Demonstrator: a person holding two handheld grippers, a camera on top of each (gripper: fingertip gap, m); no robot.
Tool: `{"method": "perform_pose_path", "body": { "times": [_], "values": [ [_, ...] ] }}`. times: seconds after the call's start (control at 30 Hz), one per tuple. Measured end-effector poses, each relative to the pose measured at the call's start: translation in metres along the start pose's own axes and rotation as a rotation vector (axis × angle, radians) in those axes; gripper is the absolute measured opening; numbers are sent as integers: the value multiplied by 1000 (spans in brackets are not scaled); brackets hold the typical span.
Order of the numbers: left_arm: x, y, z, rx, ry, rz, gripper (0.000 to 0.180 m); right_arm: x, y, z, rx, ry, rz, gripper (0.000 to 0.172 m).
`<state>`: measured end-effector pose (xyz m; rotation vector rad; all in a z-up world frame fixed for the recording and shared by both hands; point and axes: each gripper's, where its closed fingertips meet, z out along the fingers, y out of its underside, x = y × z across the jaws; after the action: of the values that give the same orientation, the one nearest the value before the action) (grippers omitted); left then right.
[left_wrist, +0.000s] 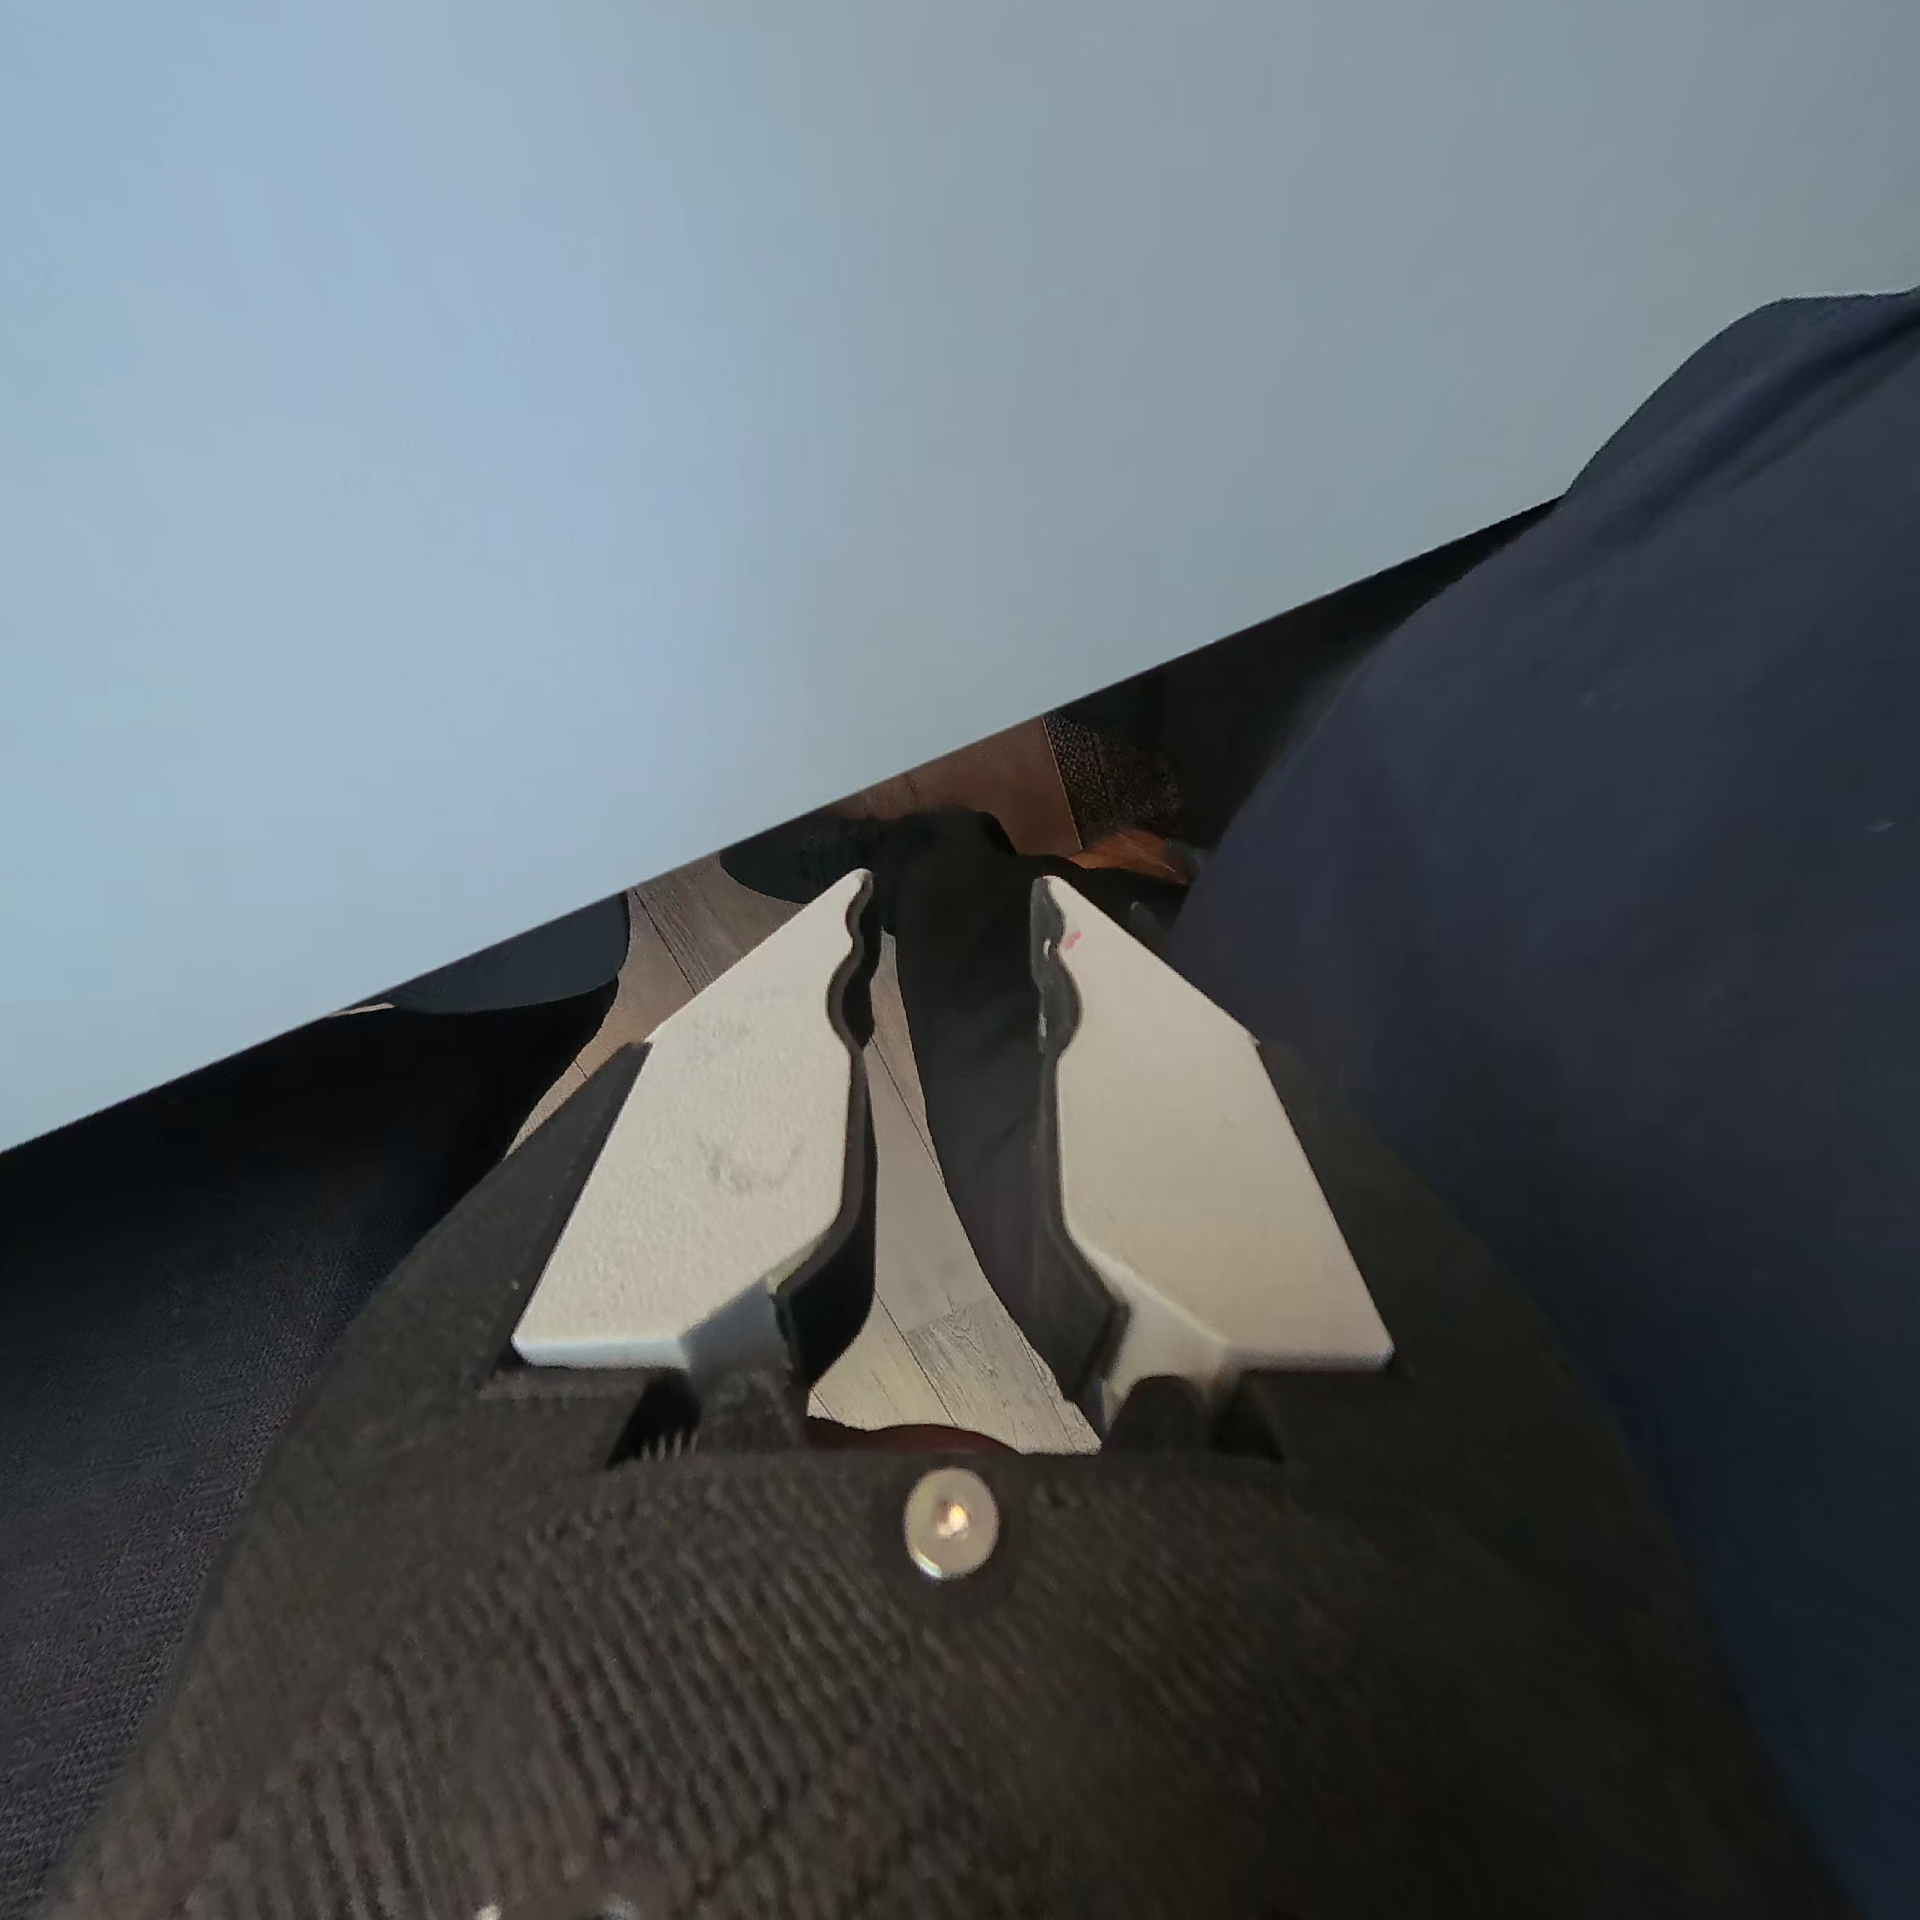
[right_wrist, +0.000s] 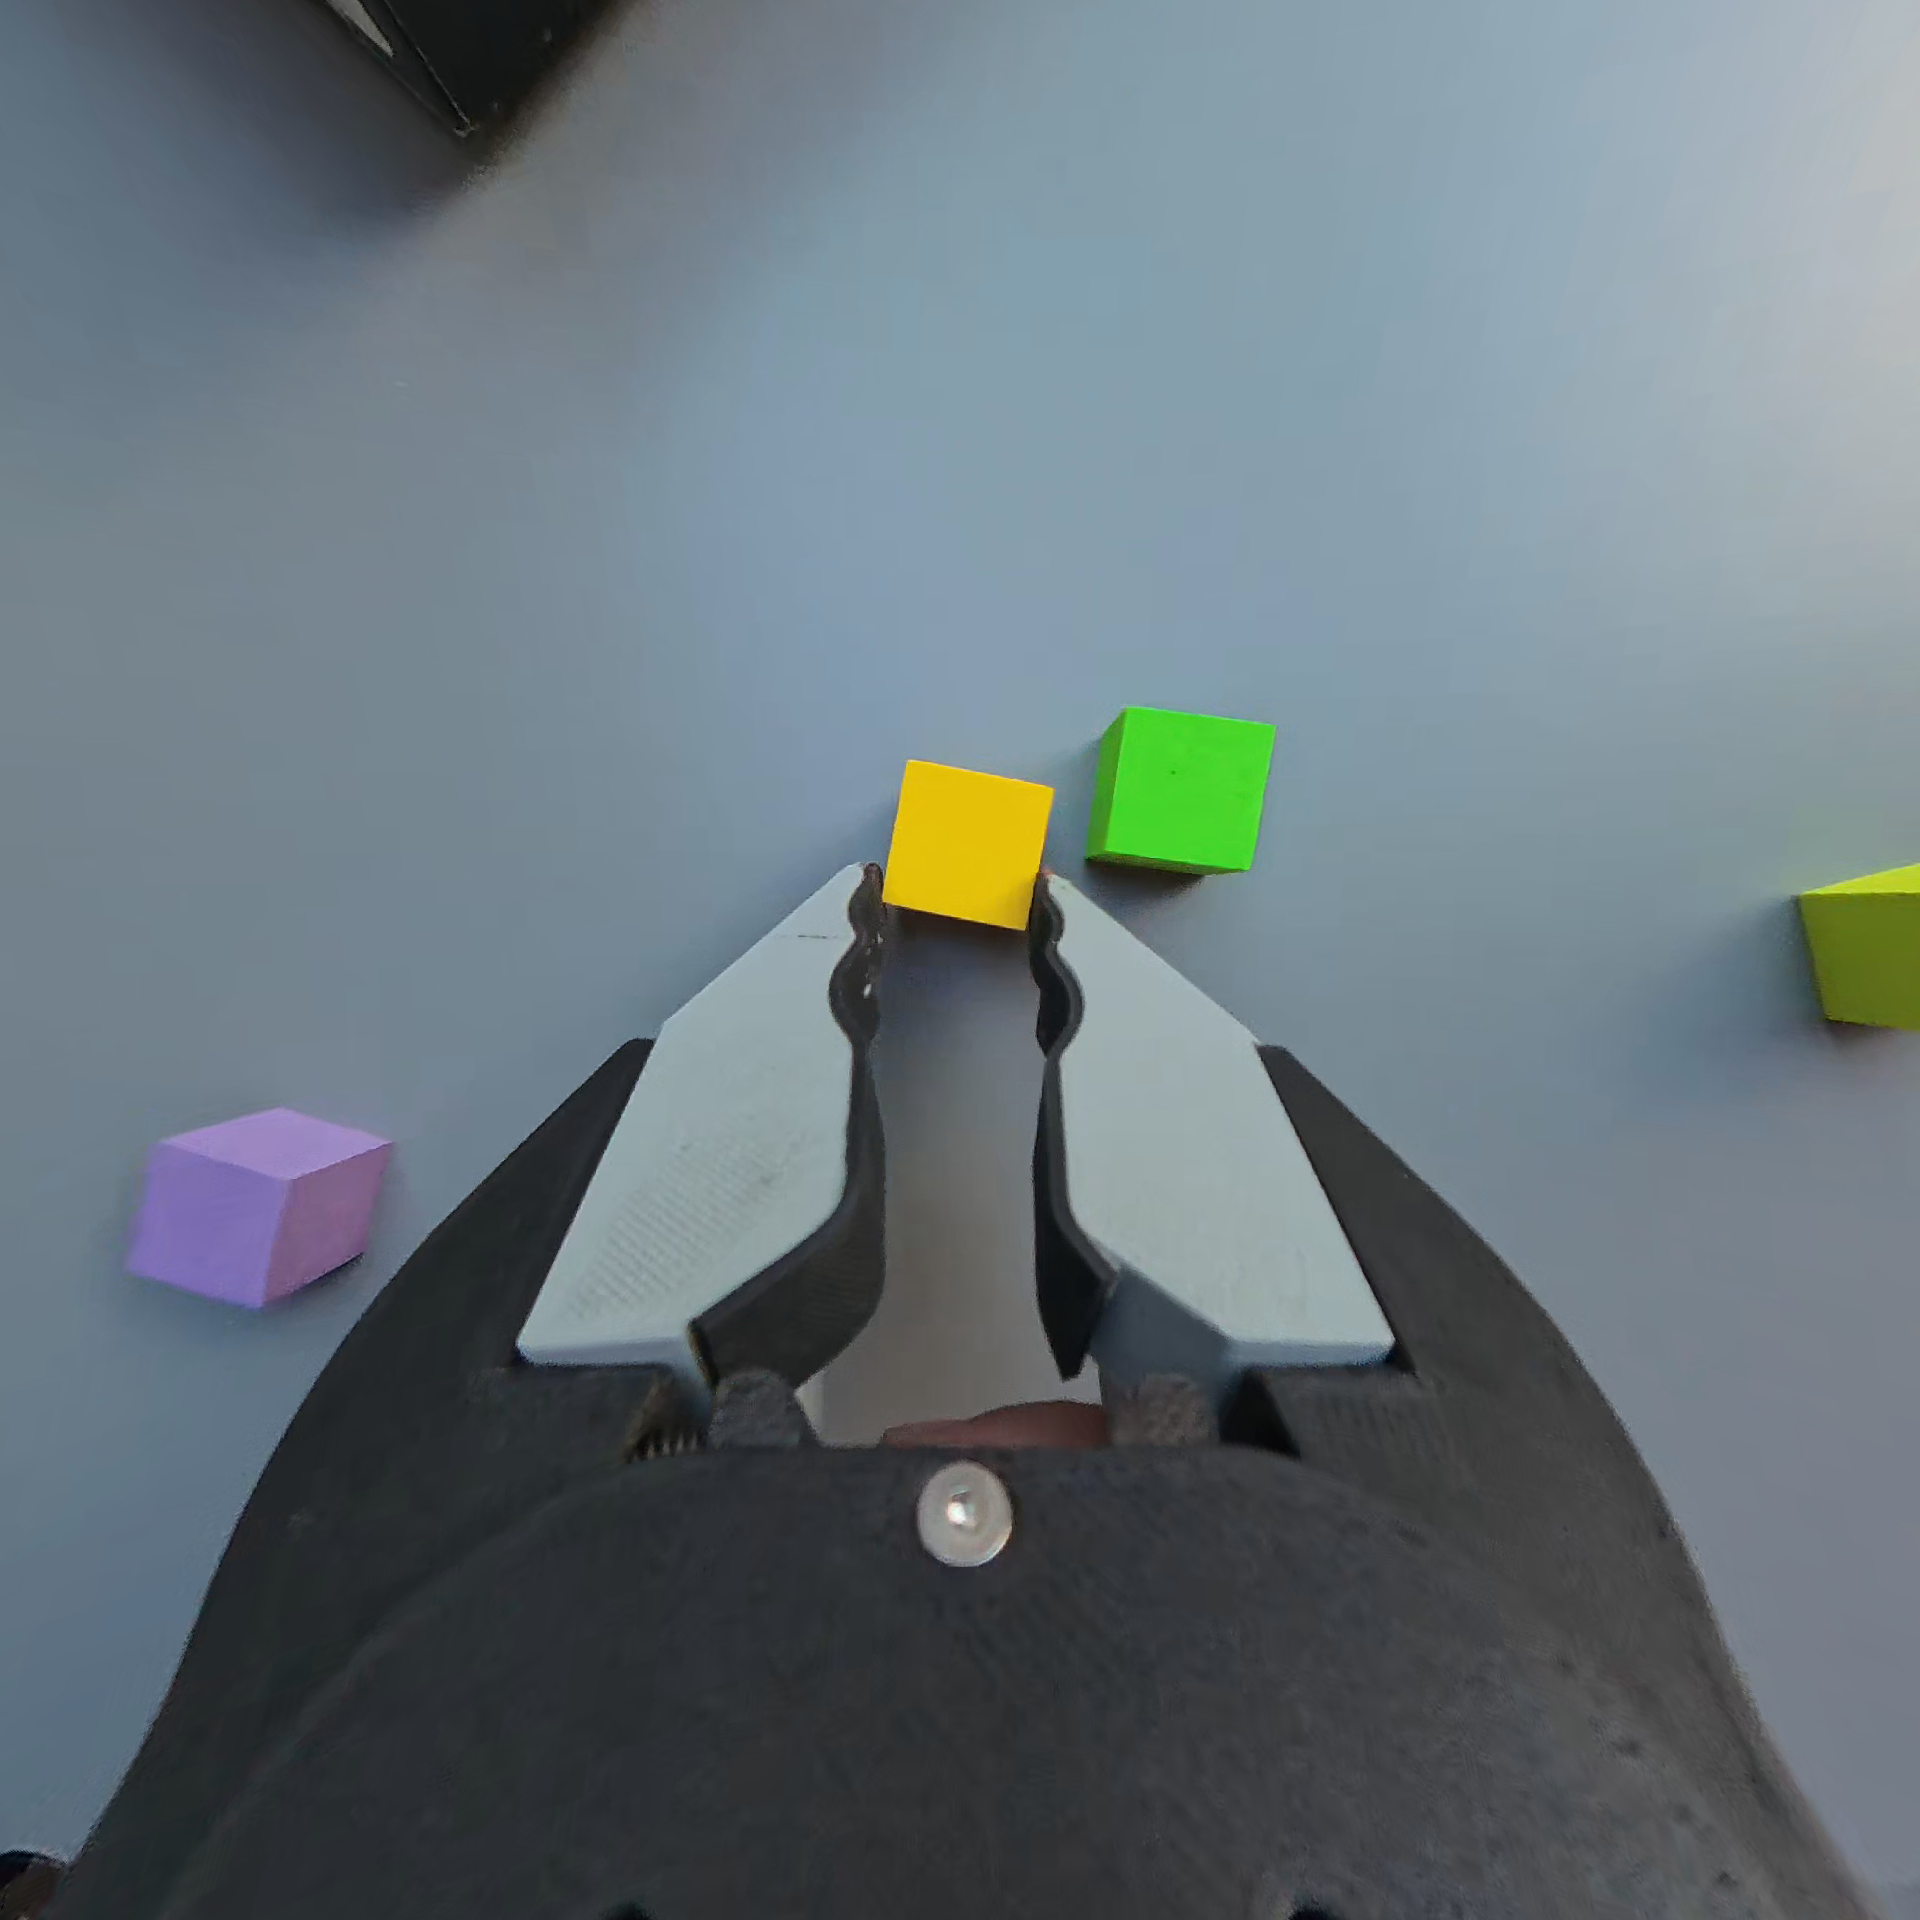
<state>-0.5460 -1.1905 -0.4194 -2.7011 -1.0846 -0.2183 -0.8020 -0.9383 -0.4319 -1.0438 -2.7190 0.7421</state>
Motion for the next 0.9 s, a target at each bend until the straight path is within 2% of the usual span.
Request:
{"method": "perform_pose_path", "body": {
  "times": [0.17,0.4,0.53,0.67,0.9],
  "values": [
    [0,1,2,17,14,0,27,-35,3,-30,69,-63,56,25],
    [-2,-14,5,56,26,93,26,-120,21,-78,104,-117,45,25],
    [-6,-27,5,75,36,139,25,-137,36,-71,50,-74,48,25],
    [-6,-34,8,78,50,173,26,-135,51,-53,-15,-32,55,26],
    [-4,-36,12,74,65,197,26,-137,47,-45,-6,-17,68,26]
  ]
}}
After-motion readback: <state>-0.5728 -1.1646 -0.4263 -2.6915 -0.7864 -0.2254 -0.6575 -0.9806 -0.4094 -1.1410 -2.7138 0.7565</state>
